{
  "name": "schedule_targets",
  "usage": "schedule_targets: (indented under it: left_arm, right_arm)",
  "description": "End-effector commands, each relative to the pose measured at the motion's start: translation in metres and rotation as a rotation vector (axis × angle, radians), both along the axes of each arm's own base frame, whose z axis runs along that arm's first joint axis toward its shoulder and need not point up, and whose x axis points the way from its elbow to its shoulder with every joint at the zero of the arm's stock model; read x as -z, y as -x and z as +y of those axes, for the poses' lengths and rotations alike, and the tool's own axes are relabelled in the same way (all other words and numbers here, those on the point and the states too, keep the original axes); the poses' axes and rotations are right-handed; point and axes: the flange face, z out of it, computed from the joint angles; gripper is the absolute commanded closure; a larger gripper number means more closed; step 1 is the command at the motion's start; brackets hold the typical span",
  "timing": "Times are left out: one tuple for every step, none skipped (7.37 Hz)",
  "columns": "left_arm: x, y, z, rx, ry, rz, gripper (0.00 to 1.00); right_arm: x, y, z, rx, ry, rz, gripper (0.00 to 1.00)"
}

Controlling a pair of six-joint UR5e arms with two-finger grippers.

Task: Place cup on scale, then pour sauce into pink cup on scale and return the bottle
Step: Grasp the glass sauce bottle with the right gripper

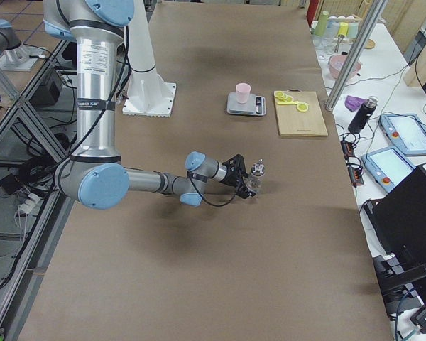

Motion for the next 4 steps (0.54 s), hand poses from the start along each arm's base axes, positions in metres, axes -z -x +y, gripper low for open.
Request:
schedule_targets:
  left_arm:
    - [0.0013, -0.0009, -0.0003, -0.001, -0.003, 0.001, 0.02]
    - [0.0013, -0.0007, 0.0003, -0.001, -0.003, 0.001, 0.02]
    - [0.0020, 0.0001, 0.0004, 0.000, -0.004, 0.001, 0.02]
    - [0.0021, 0.0001, 0.0004, 0.000, -0.004, 0.001, 0.02]
  right_arm:
    - [-0.0004, -0.0024, -0.0013, -0.008, -0.003, -0.001, 0.06]
    - [-0.0011, -0.0037, -0.0021, -0.016, -0.005, 0.002, 0.21]
    - [-0.0010, -0.0039, -0.0022, -0.018, -0.005, 0.001, 0.51]
    - [-0.0011, -0.0044, -0.0025, -0.018, -0.005, 0.002, 0.73]
